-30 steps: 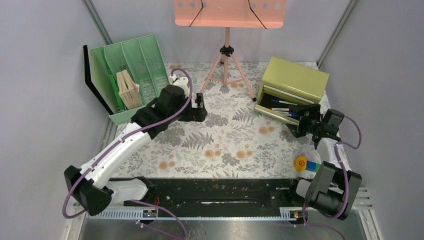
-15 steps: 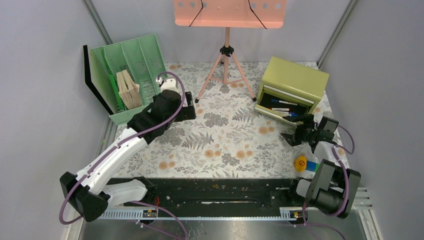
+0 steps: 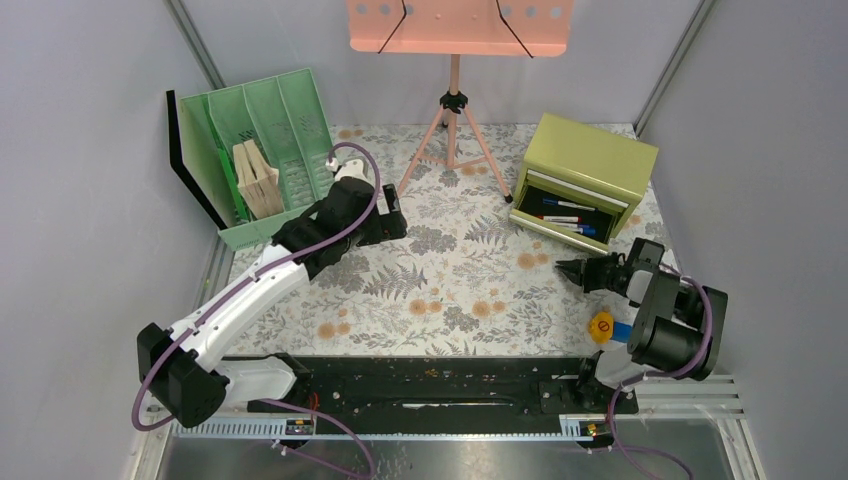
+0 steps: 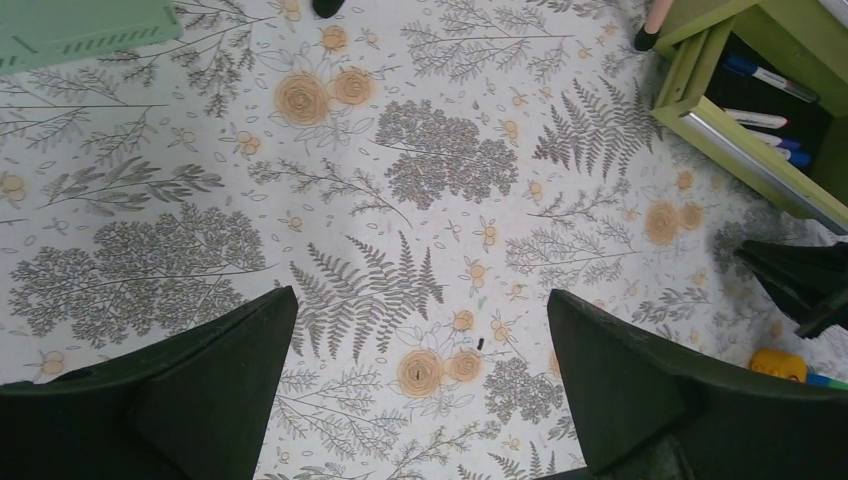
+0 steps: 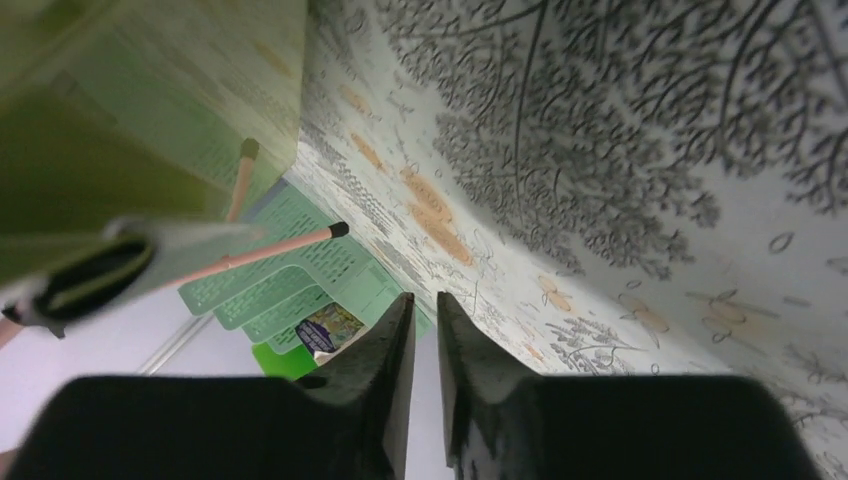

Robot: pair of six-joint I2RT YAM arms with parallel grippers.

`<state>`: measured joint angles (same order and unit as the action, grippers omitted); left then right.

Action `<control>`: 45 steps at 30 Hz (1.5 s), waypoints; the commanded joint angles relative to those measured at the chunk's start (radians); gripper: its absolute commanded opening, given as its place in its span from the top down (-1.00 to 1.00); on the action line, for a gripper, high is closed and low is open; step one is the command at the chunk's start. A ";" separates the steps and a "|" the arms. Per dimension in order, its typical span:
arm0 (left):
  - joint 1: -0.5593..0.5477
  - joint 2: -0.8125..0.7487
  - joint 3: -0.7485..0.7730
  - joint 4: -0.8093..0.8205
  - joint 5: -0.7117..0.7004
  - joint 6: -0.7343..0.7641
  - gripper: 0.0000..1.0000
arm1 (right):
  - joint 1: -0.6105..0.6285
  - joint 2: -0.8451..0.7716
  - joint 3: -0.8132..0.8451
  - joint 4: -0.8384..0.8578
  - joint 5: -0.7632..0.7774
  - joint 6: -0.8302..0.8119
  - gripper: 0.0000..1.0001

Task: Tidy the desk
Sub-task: Close the drawer in the storage box.

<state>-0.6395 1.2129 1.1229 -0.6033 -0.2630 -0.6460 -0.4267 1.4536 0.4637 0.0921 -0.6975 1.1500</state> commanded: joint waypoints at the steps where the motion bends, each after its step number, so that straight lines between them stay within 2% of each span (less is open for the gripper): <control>1: 0.002 -0.002 0.039 0.073 0.063 -0.013 -0.97 | -0.003 0.057 0.062 0.038 0.029 0.002 0.67; 4: 0.002 0.006 0.044 0.073 0.078 -0.006 -0.98 | -0.003 0.099 0.091 0.053 0.044 0.009 0.82; 7: 0.002 0.006 0.035 0.083 0.093 -0.010 -0.97 | -0.003 0.126 0.120 0.067 0.044 0.020 0.85; 15: 0.003 -0.006 -0.003 0.110 0.133 -0.050 -0.97 | -0.003 0.145 0.218 0.018 0.073 0.038 0.86; 25: 0.002 -0.034 -0.048 0.113 0.160 -0.080 -0.97 | -0.003 0.211 0.249 0.098 0.051 0.086 0.87; 39: 0.003 -0.059 -0.080 0.121 0.186 -0.103 -0.97 | -0.003 0.240 0.333 0.125 0.105 0.025 0.85; 45: 0.002 -0.079 -0.089 0.118 0.185 -0.100 -0.98 | -0.002 0.257 0.345 0.210 0.106 0.039 0.83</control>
<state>-0.6395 1.1740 1.0382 -0.5217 -0.0967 -0.7391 -0.4313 1.6981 0.7677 0.2115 -0.6121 1.1999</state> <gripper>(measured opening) 0.989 0.079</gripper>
